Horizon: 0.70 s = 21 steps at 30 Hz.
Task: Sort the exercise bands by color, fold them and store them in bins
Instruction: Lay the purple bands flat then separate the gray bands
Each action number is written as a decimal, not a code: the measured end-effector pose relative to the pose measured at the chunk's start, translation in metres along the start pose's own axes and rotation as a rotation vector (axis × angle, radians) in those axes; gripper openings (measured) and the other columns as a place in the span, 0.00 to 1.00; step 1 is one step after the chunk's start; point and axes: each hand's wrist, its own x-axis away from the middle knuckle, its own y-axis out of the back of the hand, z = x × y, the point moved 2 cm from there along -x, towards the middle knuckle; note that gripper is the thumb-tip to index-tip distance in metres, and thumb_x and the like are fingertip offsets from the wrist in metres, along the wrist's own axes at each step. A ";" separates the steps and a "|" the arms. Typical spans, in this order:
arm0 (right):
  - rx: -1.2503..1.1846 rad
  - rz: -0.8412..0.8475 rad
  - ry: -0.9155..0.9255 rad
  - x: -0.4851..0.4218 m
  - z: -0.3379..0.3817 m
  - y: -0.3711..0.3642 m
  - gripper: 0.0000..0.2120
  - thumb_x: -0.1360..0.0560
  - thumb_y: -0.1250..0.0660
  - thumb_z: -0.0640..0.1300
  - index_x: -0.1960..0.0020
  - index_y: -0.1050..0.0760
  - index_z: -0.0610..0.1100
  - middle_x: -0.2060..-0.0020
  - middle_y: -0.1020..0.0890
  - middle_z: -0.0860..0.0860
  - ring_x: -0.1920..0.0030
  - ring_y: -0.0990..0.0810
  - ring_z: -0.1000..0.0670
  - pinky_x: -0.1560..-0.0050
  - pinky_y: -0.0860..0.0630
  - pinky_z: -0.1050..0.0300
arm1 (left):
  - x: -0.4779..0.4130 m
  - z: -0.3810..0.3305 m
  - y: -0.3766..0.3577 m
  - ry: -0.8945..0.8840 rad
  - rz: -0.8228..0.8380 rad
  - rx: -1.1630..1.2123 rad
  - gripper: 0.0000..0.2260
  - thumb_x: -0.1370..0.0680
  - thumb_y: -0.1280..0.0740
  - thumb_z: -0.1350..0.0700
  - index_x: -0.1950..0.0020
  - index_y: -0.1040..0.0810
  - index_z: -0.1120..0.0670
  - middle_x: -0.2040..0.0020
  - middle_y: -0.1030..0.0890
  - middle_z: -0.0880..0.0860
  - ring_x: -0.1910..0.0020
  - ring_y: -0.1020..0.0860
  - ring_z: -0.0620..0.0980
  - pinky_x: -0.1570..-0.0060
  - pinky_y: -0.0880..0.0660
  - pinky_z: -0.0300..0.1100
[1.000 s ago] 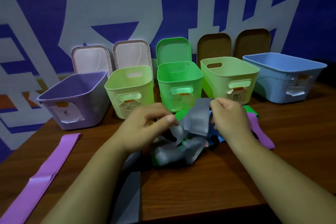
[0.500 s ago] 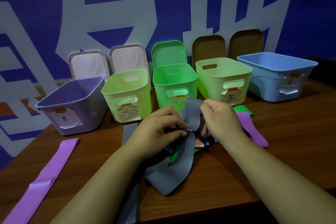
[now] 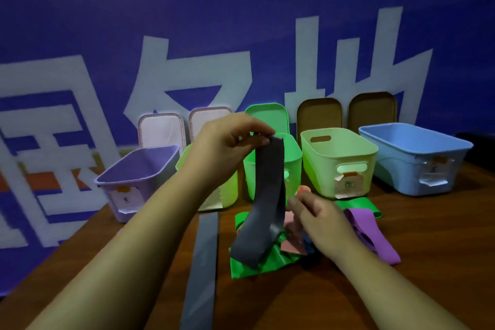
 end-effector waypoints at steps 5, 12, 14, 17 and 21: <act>-0.103 -0.018 -0.033 0.002 0.003 0.000 0.13 0.15 0.34 0.55 0.56 0.17 0.56 0.66 0.17 0.54 0.60 0.19 0.53 0.53 0.24 0.52 | -0.027 -0.017 0.028 -0.014 -0.031 -0.018 0.09 0.20 0.25 0.59 0.42 0.13 0.48 0.50 0.15 0.41 0.49 0.18 0.42 0.49 0.20 0.41; -0.160 -0.050 0.114 -0.007 0.062 0.018 0.13 0.14 0.35 0.54 0.52 0.16 0.52 0.64 0.17 0.56 0.66 0.23 0.60 0.59 0.28 0.55 | -0.041 -0.038 0.050 0.019 -0.002 0.004 0.09 0.20 0.26 0.61 0.42 0.13 0.51 0.48 0.13 0.46 0.47 0.16 0.45 0.43 0.17 0.47; -0.184 -0.057 0.196 -0.009 0.096 0.029 0.10 0.14 0.35 0.50 0.50 0.17 0.50 0.62 0.16 0.59 0.62 0.21 0.61 0.57 0.26 0.61 | -0.041 -0.043 0.055 0.026 0.015 0.011 0.09 0.20 0.26 0.61 0.41 0.13 0.51 0.47 0.13 0.47 0.46 0.16 0.44 0.43 0.17 0.44; -0.142 -0.019 0.319 -0.013 0.145 0.045 0.08 0.15 0.34 0.51 0.45 0.17 0.50 0.57 0.15 0.58 0.53 0.18 0.60 0.53 0.23 0.67 | -0.043 -0.043 0.062 0.037 0.019 0.018 0.09 0.20 0.26 0.60 0.42 0.13 0.50 0.48 0.13 0.45 0.46 0.16 0.42 0.44 0.19 0.38; -0.065 -0.001 0.353 -0.023 0.186 0.053 0.07 0.16 0.33 0.53 0.44 0.17 0.53 0.54 0.15 0.51 0.50 0.16 0.49 0.48 0.17 0.49 | -0.040 -0.046 0.071 0.061 0.003 0.041 0.09 0.20 0.25 0.60 0.43 0.13 0.47 0.50 0.13 0.42 0.48 0.17 0.40 0.46 0.21 0.33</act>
